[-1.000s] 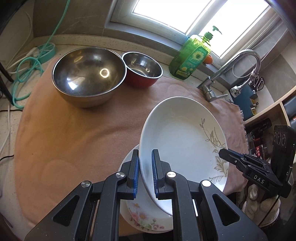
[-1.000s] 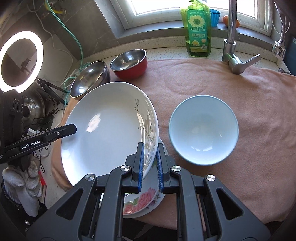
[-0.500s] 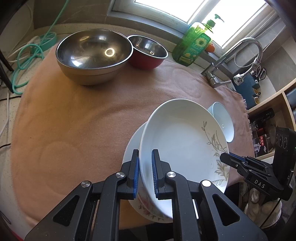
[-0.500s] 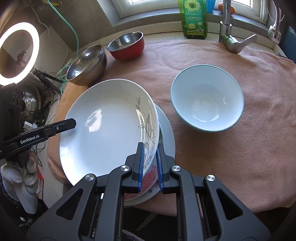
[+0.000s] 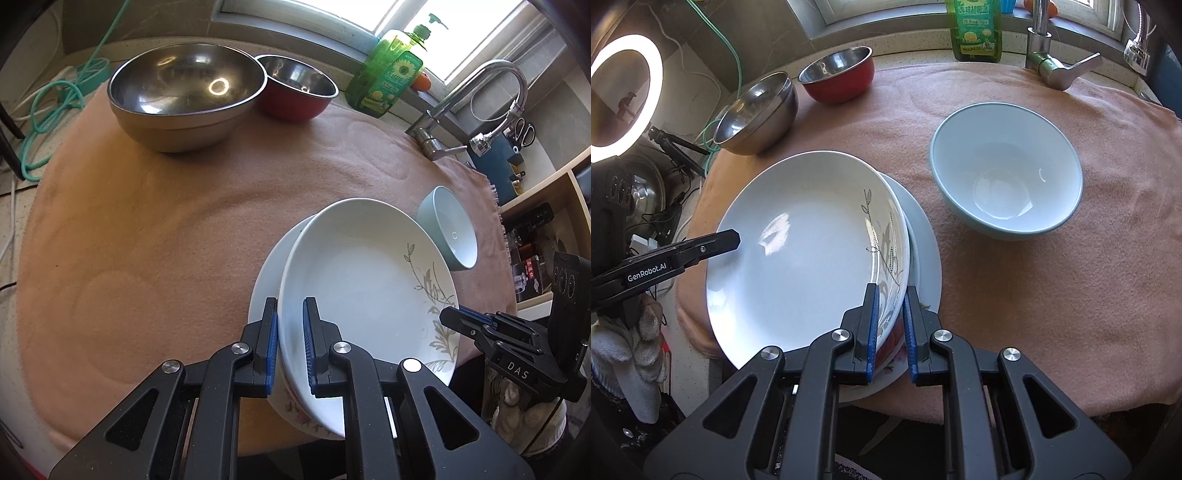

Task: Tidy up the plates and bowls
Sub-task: 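Lower the grey-leaf plate onto the flowered plates with both grippers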

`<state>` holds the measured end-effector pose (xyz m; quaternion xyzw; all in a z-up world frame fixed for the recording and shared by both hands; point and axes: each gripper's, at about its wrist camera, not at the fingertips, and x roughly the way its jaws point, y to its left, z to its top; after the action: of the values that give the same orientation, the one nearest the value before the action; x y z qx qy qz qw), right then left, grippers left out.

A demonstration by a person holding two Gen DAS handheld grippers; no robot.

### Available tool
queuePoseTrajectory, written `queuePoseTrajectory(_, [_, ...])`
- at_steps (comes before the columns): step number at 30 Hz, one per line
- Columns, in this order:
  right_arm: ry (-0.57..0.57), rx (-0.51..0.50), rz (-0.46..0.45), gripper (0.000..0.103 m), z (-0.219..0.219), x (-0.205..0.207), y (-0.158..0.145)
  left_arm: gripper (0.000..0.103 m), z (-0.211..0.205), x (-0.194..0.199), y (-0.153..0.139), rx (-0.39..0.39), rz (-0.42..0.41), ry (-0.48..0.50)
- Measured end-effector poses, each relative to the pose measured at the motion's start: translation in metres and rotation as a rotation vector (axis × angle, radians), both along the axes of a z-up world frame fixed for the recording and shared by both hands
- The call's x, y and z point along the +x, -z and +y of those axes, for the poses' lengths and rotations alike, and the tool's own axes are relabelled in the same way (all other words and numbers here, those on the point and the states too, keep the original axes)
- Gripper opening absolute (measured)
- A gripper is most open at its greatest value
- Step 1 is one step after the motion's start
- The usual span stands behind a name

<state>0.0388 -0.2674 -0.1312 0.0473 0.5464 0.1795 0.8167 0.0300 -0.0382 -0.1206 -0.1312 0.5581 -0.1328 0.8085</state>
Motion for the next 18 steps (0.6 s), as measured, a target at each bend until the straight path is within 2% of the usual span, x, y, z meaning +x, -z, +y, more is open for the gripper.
queuePoseTrajectory(18, [-0.002, -0.012, 0.009, 0.013, -0.0003, -0.0018, 0.0013, 0.011, -0.0001, 0.0, 0.0038, 0.001, 0.01, 0.007])
